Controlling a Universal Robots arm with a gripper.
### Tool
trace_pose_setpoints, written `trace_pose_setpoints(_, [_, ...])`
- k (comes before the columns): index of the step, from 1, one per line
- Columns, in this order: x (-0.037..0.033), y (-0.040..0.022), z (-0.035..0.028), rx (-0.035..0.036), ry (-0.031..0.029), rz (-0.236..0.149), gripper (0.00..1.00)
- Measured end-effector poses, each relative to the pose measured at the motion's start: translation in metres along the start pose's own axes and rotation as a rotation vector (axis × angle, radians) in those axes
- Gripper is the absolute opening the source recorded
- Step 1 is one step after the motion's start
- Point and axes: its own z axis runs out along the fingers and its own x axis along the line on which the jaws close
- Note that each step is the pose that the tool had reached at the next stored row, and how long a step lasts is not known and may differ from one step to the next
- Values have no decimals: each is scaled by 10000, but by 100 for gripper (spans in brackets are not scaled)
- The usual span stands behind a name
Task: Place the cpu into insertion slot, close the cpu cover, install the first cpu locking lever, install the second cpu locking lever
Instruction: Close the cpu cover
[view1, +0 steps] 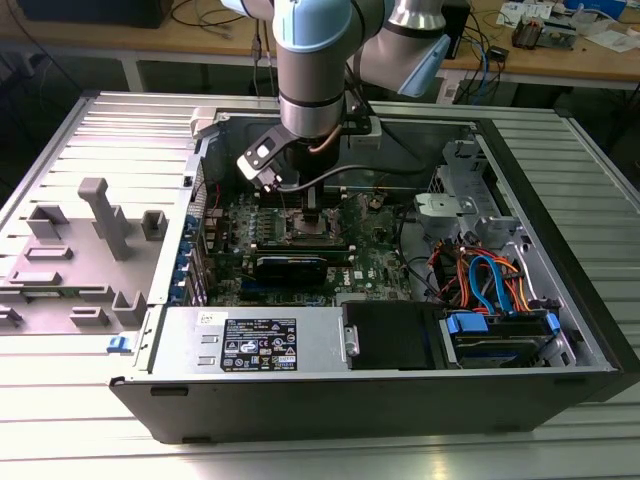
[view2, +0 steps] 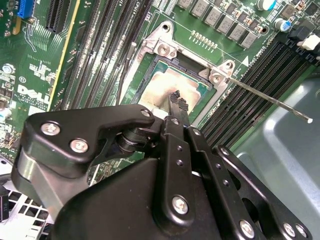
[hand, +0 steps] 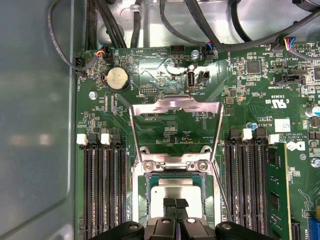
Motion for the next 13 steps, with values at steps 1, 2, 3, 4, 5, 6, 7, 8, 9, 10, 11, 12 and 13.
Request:
trace_pose_setpoints(1, [0, 0, -1, 0, 1, 0, 11])
trace_pose_setpoints(2, [0, 0, -4, 1, -1, 0, 11])
trace_pose_setpoints(3, [0, 0, -6, 0, -1, 0, 11])
trace_pose_setpoints(4, [0, 0, -11, 0, 0, 0, 11])
trace_pose_setpoints(5, [0, 0, -15, 0, -1, 1, 11])
trace_pose_setpoints(6, [0, 0, -22, 1, -2, 0, 11])
trace_pose_setpoints(7, [0, 0, -26, 0, -1, 0, 11])
trace_pose_setpoints(8, [1, 1, -27, -1, 0, 0, 11])
trace_pose_setpoints(9, [1, 1, -31, -1, 0, 0, 11])
trace_pose_setpoints(10, [1, 1, -34, -1, -1, 1, 11])
trace_pose_setpoints(11, [1, 1, -39, -1, 0, 1, 11])
trace_pose_setpoints(12, [1, 1, -42, -1, 0, 0, 11])
trace_pose_setpoints(13, [1, 1, -44, 0, -1, 0, 11])
